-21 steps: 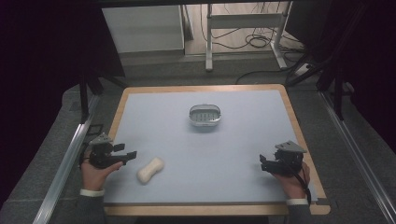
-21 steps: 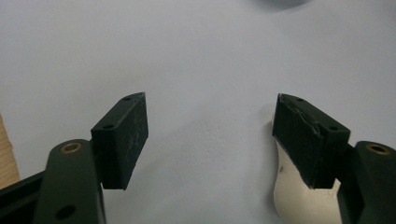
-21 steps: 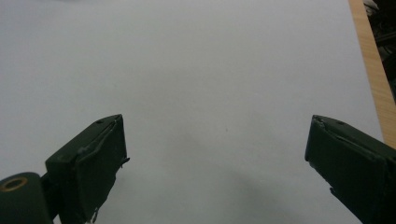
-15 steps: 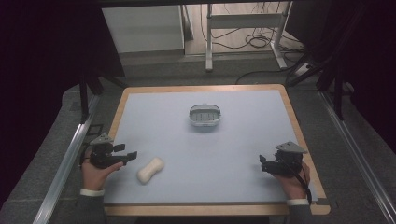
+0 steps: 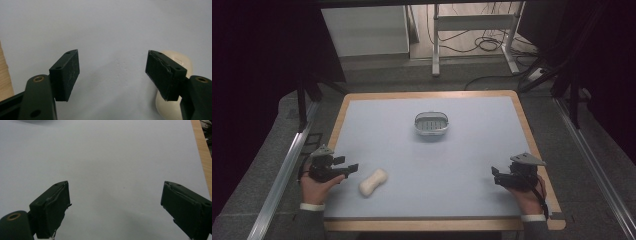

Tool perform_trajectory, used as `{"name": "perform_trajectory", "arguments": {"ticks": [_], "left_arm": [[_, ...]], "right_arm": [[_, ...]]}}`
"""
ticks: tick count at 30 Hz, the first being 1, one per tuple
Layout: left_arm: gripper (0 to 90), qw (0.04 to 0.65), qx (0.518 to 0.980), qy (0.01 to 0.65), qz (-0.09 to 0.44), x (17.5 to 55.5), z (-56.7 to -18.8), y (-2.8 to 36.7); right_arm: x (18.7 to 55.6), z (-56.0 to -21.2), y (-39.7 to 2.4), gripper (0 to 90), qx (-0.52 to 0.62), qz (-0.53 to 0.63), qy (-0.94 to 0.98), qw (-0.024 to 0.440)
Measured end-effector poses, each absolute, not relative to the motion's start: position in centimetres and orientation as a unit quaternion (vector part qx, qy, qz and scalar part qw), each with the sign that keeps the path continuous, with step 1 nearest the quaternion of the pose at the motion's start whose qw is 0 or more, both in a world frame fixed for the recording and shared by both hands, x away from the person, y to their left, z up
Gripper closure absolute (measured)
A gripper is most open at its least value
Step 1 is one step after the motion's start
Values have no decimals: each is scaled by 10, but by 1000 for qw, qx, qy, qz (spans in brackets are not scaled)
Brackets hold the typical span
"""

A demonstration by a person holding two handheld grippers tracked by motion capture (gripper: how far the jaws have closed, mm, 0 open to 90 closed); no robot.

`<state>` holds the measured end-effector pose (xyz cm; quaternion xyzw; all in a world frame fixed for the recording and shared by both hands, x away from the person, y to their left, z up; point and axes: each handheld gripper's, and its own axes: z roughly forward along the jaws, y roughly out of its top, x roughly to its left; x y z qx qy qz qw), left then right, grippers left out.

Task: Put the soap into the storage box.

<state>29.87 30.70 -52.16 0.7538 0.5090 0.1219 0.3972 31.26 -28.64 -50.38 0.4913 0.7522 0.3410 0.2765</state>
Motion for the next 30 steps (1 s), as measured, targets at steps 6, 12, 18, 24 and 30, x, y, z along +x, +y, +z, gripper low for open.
{"name": "perform_trajectory", "arguments": {"ticks": [6,12,18,24,30], "left_arm": [[277,382,757,516,122,301,-525,299],[276,360,775,507,117,300,-524,291],[272,355,782,499,115,297,-508,294],[271,340,799,483,109,296,-493,287],[270,339,804,477,101,299,-485,280]], "right_arm": [[314,-507,-295,84,496,348,749,269],[312,-506,-298,91,496,354,745,273],[310,-504,-303,91,503,357,738,276],[306,-503,-303,103,501,361,732,287],[304,-504,-304,103,499,361,733,289]]}}
